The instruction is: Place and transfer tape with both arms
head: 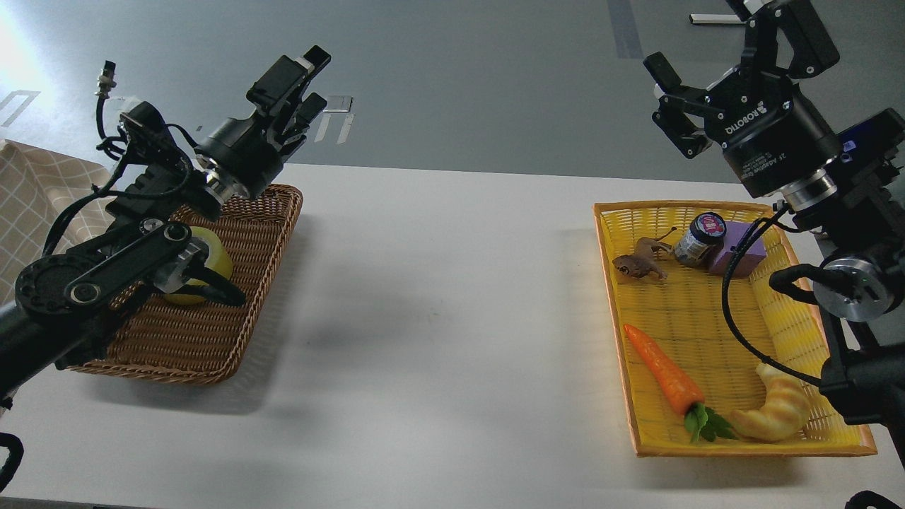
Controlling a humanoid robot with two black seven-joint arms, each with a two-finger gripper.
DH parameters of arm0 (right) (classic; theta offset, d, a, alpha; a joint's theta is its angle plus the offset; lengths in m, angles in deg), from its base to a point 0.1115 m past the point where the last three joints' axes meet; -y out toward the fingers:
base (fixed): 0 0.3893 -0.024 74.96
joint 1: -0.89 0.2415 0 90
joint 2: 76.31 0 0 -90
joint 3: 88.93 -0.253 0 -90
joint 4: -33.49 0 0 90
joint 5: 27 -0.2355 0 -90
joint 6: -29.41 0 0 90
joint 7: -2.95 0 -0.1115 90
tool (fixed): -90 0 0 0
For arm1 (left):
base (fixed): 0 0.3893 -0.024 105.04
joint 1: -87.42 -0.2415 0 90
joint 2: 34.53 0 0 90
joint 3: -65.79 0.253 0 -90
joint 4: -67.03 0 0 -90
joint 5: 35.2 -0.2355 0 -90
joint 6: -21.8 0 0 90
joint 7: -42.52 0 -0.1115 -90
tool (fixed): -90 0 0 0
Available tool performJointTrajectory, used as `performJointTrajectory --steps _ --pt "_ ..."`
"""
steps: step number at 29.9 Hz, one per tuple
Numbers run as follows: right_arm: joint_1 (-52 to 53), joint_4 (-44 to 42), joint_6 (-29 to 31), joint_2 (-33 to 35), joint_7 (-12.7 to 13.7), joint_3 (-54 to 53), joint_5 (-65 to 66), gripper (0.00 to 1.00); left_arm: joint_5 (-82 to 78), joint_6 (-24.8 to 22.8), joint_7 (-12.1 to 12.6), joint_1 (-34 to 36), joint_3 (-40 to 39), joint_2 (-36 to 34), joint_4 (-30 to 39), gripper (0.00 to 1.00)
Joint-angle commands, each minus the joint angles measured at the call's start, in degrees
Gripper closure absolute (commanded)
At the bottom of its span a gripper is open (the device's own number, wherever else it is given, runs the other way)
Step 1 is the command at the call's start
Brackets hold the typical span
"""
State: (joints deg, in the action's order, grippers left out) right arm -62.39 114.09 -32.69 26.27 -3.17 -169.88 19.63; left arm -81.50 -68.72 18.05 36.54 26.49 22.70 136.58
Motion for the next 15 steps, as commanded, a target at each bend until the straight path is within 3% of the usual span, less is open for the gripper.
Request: performJointTrajectory --steps 1,6,10,12,15 --pt "0.6 -0.4 -1.3 0.0 2.0 0.1 0.5 0.00 2.3 -4.2 0.6 0.1 -4.3 3.9 0.8 0.02" --pt "1.8 -0.5 -3.6 -1.0 2.9 0.8 2.6 0.00 5.7 -7.1 6.2 -0.2 -9.3 9.6 0.6 0.02" --pt "4.8 -2.4 -6.2 -2.6 3.7 3.2 3.7 0.00 9.7 -9.7 7.0 -1.0 -13.9 12.5 0.6 0.02" --pt "6.7 -2.9 -8.2 -3.9 4.1 3.8 3.8 0.00 10.8 -14.9 7.8 -1.3 -16.1 13.5 0.8 0.02" --pt "7.8 -2.9 -8.6 -5.5 4.2 3.9 3.8 0.00 12.2 -15.7 10.0 -1.3 -18.4 15.3 0.9 0.02"
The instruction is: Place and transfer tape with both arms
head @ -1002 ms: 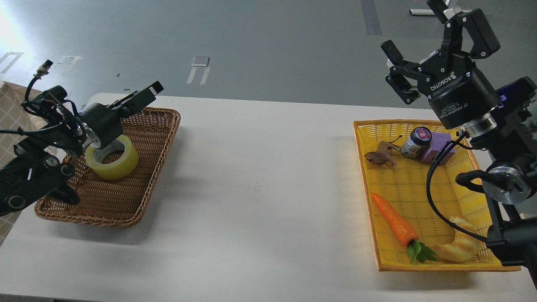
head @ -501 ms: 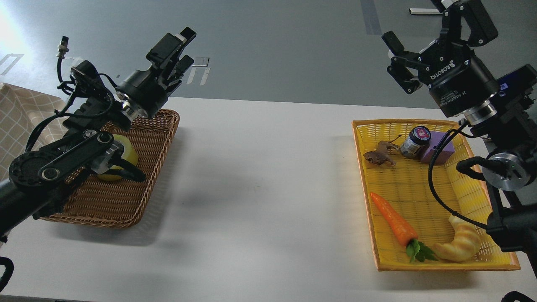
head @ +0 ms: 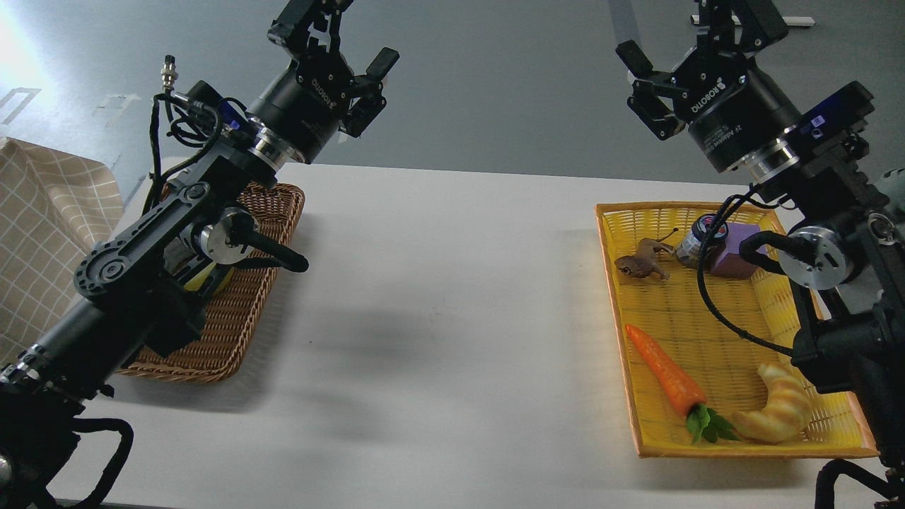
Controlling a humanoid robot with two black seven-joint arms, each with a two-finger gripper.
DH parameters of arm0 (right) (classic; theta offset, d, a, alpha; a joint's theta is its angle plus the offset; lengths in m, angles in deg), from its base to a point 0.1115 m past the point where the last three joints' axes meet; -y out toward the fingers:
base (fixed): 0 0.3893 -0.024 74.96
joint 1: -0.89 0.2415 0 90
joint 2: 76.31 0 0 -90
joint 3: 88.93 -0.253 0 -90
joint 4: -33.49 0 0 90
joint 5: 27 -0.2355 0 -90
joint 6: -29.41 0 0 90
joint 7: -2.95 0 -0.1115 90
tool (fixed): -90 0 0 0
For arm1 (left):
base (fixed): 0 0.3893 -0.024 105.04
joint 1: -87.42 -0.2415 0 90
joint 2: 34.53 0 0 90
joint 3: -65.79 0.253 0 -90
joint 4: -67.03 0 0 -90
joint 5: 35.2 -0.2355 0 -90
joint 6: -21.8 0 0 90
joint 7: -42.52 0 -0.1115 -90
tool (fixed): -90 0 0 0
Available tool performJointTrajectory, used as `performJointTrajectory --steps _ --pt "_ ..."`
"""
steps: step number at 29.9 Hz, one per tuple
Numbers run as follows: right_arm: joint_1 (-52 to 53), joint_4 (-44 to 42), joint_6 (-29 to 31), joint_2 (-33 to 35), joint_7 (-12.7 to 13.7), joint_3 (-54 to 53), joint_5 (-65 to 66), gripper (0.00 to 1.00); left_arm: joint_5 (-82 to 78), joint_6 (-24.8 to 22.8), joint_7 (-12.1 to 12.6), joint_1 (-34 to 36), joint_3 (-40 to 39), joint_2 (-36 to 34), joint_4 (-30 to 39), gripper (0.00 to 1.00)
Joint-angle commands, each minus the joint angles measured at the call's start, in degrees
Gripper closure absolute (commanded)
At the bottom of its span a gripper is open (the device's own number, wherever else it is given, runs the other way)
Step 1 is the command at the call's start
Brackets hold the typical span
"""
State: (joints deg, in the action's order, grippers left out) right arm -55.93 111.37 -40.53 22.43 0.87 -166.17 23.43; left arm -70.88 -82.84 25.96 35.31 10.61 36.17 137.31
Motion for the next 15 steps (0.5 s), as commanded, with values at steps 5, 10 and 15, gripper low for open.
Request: performJointTrajectory --steps 5,10,15 --pt "1.4 0.4 -1.1 -3.5 0.1 0.3 -0.2 0.00 4.7 0.4 7.0 0.0 -5.4 4.7 -0.1 0.02" --pt "1.6 2.0 -1.1 -3.8 -0.1 0.3 -0.3 0.00 4.6 0.3 4.3 -3.0 -8.4 6.7 4.1 0.02" --pt "1.2 1.9 -1.2 -4.3 0.1 0.5 -0.2 0.00 4.1 0.6 5.1 -4.4 -10.0 7.3 4.8 0.02"
